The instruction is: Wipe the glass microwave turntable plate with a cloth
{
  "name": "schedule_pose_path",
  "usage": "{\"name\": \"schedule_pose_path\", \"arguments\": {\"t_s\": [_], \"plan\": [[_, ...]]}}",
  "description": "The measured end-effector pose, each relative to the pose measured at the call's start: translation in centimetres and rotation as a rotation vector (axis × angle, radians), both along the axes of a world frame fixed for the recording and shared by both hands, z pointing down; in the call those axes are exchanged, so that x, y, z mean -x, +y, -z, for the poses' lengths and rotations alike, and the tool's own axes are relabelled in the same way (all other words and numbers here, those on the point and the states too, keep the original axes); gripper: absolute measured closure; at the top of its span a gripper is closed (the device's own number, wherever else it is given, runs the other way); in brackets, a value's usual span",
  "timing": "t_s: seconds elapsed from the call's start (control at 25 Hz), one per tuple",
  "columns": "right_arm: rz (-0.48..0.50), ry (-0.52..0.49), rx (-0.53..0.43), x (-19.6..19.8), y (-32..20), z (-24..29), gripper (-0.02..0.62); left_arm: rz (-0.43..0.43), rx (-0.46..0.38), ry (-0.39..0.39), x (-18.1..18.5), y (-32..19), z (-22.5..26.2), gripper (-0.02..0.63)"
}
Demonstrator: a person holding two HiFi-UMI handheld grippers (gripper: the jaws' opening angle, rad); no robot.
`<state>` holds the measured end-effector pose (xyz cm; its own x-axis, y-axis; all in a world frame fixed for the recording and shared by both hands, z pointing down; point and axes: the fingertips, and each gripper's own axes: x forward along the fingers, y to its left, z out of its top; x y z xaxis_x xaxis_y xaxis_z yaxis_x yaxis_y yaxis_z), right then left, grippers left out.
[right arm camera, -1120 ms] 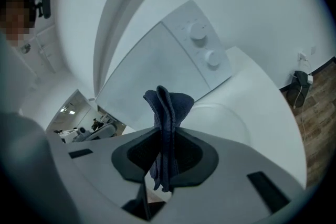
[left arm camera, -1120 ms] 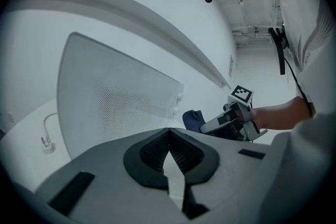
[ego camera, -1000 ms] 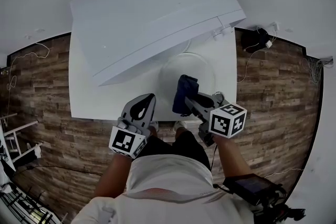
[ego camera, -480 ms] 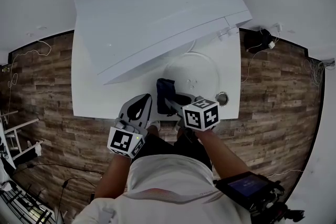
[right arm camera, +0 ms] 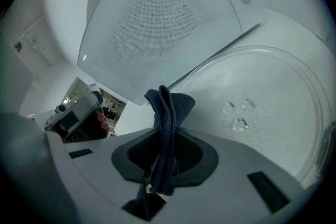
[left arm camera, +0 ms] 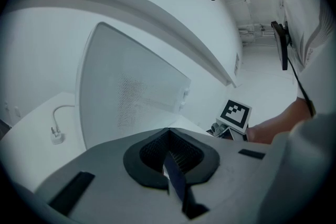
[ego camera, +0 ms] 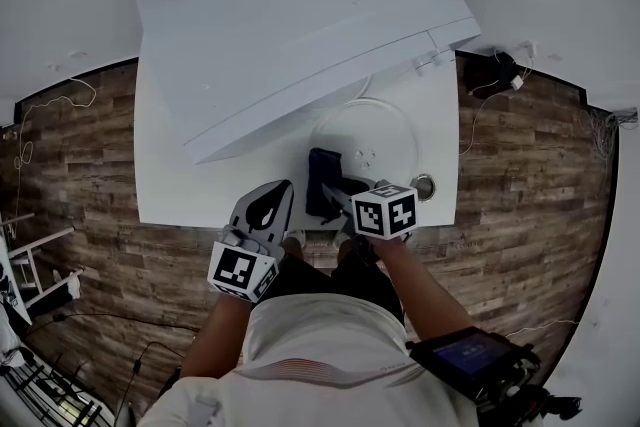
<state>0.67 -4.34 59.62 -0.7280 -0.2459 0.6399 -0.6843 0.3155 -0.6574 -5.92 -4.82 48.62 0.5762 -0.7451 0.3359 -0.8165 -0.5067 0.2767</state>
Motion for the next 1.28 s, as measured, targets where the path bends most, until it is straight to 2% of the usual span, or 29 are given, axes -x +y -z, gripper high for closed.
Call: {"name": "schedule_pose_path", "arguments": {"t_s": [0.4,0.8,1.28], "plan": [[-0.098,-0.025,0.059,-3.6,-0.5,-0.5,0.529,-0.023,0.01,0.007,-0.9,-0.1,-0.4,0.597],[-0.123,0.031,0.081,-7.3,-0.3,-0.9,0.529,-0.054,0.01,-0.01,-1.9,-0.2,-0.6,0.597],[-0.268,0.041,0.087,-13.9,-0.3,-0.7,0.529,-0.093,0.012,-0.01,-4.0,-0.5,-0.8,0.597]]}}
